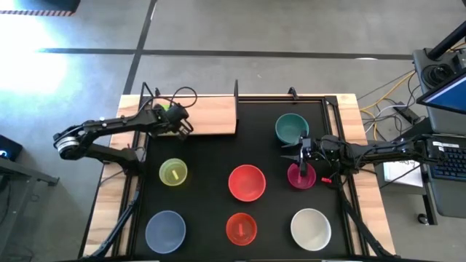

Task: Place and stack bowls onto a shelf
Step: Put the small green bowl on the shelf, then stack the small pink bowl onto the green bowl on the shelf

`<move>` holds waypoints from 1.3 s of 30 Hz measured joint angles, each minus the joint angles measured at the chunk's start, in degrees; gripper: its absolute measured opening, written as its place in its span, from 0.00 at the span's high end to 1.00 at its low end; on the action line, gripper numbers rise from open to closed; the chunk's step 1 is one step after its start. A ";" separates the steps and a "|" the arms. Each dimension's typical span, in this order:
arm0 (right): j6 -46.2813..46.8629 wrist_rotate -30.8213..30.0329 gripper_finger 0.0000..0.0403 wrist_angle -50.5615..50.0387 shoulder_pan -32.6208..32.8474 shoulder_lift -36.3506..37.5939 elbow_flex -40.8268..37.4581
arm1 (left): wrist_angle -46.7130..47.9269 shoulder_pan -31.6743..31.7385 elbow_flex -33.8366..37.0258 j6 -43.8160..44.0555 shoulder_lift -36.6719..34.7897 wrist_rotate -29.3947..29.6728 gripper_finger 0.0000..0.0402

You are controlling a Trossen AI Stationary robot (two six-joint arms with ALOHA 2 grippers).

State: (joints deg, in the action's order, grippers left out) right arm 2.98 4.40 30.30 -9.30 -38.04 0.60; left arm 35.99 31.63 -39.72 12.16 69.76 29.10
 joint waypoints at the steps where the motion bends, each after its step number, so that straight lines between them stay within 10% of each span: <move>1: 0.00 0.00 0.54 0.00 0.01 0.00 0.00 | -0.03 0.01 0.00 -0.03 0.00 0.61 0.80; 23: 0.00 0.00 0.54 0.00 0.01 0.00 0.00 | -6.27 -3.24 -1.29 -5.49 -1.31 0.92 0.79; 39: 0.00 0.00 0.54 0.01 0.01 0.00 0.00 | -12.78 -30.65 -0.90 1.41 -7.21 -10.54 0.79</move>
State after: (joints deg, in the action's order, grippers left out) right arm 2.98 4.40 30.30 -9.29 -38.04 0.60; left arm 23.22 0.98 -40.62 13.57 62.54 18.57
